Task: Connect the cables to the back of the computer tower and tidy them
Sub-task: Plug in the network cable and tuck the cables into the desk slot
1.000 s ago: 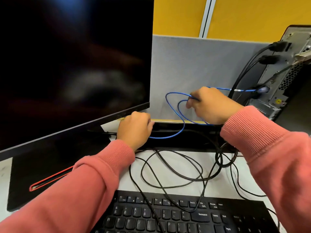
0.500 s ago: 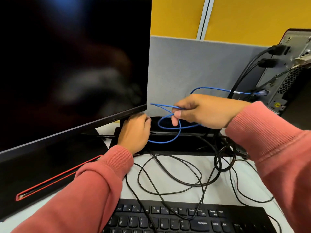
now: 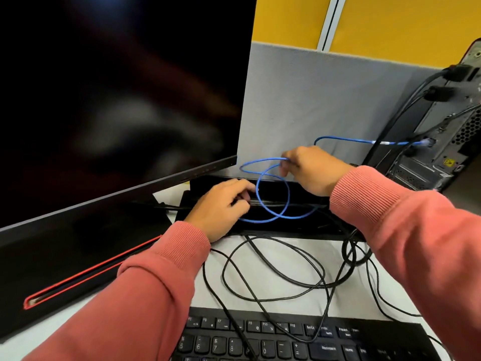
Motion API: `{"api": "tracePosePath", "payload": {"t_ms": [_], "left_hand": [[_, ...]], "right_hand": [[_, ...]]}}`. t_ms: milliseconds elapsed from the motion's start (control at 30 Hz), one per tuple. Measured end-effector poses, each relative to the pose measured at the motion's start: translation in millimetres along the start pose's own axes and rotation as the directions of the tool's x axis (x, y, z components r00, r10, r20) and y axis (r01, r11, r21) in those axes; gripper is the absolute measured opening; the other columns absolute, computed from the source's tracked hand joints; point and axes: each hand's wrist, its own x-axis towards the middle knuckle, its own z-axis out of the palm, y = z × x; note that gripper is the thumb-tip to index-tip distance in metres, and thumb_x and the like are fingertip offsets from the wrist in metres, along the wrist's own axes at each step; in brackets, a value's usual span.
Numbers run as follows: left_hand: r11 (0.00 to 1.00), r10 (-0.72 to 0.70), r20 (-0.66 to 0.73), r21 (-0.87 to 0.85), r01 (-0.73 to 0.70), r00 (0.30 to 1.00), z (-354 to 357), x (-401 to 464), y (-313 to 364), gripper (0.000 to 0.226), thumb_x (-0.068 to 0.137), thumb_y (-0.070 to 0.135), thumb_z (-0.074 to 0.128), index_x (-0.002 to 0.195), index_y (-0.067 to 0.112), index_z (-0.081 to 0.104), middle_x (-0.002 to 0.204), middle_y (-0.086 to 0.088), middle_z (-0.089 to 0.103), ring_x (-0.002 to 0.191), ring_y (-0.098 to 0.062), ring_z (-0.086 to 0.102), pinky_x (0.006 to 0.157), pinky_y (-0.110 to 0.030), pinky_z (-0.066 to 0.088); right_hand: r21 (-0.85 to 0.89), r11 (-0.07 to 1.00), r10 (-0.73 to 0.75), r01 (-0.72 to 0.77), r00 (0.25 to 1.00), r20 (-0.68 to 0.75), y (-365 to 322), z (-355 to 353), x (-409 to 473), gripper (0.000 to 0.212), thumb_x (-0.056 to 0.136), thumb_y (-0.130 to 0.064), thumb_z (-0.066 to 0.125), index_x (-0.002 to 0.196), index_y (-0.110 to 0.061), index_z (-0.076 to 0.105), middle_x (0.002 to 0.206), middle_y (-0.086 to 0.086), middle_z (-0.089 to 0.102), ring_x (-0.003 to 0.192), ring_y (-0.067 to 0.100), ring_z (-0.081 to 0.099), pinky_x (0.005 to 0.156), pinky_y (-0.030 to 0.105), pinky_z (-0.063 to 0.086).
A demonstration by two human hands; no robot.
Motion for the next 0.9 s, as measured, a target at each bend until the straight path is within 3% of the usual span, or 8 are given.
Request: {"api": "tracePosePath", "payload": {"t_ms": [133,300,367,467,533,667,800,900], "left_hand": [[0.993,0.058,0.172,0.088,-0.074,0.983,-7,-9,3,0.074,0.068,0.038,0.052,0.142,0.030,0.051,0.130,0.011,0.054,0.124,-0.010,0.049,0.109,-0.027,0.039],[0.990,0.132,0.059,0.052,-0.135,0.990,-12,-3,-8,0.024,0.094,0.023,0.059,0.113,0.021,0.073,0.109,0.007,0.065,0.106,-0.006,0.061,0.097,-0.019,0.043],[0.995,0.094,0.021,0.029,-0.094,0.995,-12,-2,-8,0.023,0.104,0.025,0.054,0.112,0.020,0.075,0.100,0.011,0.071,0.099,0.000,0.064,0.090,-0.013,0.043],[1.000,0.023,-0.015,0.017,-0.022,1.000,-12,3,-7,0.028,0.108,0.022,0.048,0.122,0.024,0.073,0.093,0.012,0.072,0.093,0.003,0.063,0.085,-0.009,0.040],[0.998,0.019,0.004,0.060,-0.019,1.000,-8,6,-9,0.032,0.108,0.022,0.049,0.132,0.027,0.068,0.100,0.013,0.071,0.100,0.000,0.063,0.095,-0.017,0.044],[0.970,-0.016,0.092,0.242,-0.007,0.996,7,12,-11,0.038,0.108,0.029,0.044,0.142,0.027,0.059,0.117,0.005,0.059,0.116,-0.016,0.055,0.105,-0.042,0.043],[0.967,-0.074,0.011,0.246,0.069,0.997,12,18,-6,0.040,0.110,0.034,0.032,0.141,0.032,0.058,0.126,0.004,0.055,0.123,-0.019,0.046,0.107,-0.044,0.033],[0.965,-0.084,0.007,0.249,0.080,0.996,12,21,-7,0.038,0.109,0.041,0.034,0.137,0.035,0.058,0.116,0.009,0.054,0.121,-0.017,0.047,0.105,-0.044,0.034]], "right_hand": [[-0.060,0.996,0.063,-0.066,0.996,-0.060,13,13,1,0.021,0.102,-0.015,0.045,0.099,-0.014,0.066,0.091,0.015,0.066,0.088,0.036,0.062,0.077,0.039,0.051],[0.200,0.970,0.214,-0.138,0.875,-0.435,21,6,4,0.025,0.099,-0.006,0.040,0.098,-0.013,0.064,0.092,0.017,0.063,0.084,0.035,0.056,0.071,0.032,0.037],[0.291,0.952,0.234,-0.094,0.837,-0.496,18,6,2,0.023,0.101,-0.007,0.039,0.101,-0.008,0.062,0.087,0.013,0.063,0.077,0.034,0.053,0.068,0.030,0.032],[0.346,0.938,0.155,0.021,0.868,-0.472,5,13,-8,0.020,0.104,-0.005,0.038,0.104,-0.008,0.057,0.070,-0.008,0.048,0.060,0.017,0.044,0.057,0.026,0.029],[0.365,0.925,0.072,0.104,0.897,-0.436,1,18,-16,0.018,0.106,-0.009,0.038,0.104,-0.011,0.056,0.065,-0.008,0.044,0.055,0.014,0.037,0.052,0.022,0.031],[0.482,0.854,-0.007,0.198,0.929,-0.370,4,32,-29,0.021,0.108,-0.024,0.037,0.100,-0.026,0.056,0.064,0.001,0.044,0.059,0.020,0.039,0.059,0.040,0.037],[0.660,0.705,0.011,0.260,0.926,-0.377,4,36,-48,0.025,0.110,-0.018,0.034,0.101,-0.018,0.058,0.070,0.007,0.054,0.081,0.031,0.058,0.081,0.026,0.045],[0.773,0.594,0.037,0.224,0.952,-0.304,11,39,-52,0.027,0.107,-0.024,0.035,0.097,-0.022,0.059,0.077,0.005,0.060,0.095,0.027,0.064,0.089,0.036,0.042]]}}
